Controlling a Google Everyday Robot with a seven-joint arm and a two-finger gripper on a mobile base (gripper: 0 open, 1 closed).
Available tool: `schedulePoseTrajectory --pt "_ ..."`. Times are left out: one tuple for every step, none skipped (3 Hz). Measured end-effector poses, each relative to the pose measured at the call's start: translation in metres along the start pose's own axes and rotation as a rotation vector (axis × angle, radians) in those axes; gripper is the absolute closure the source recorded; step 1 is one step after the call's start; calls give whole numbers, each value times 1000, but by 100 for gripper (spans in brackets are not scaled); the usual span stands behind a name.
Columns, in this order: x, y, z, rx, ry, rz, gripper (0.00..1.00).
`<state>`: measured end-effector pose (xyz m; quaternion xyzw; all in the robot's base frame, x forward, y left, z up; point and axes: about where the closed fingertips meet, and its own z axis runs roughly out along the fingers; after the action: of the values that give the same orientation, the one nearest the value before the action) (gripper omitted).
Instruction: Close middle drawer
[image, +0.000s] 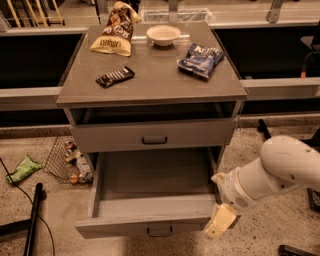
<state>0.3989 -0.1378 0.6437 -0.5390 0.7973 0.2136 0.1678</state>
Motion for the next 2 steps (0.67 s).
schedulePoseTrajectory --pt "47 -3 44 5 -60 66 9" --pt "79 -4 73 4 -100 118 32"
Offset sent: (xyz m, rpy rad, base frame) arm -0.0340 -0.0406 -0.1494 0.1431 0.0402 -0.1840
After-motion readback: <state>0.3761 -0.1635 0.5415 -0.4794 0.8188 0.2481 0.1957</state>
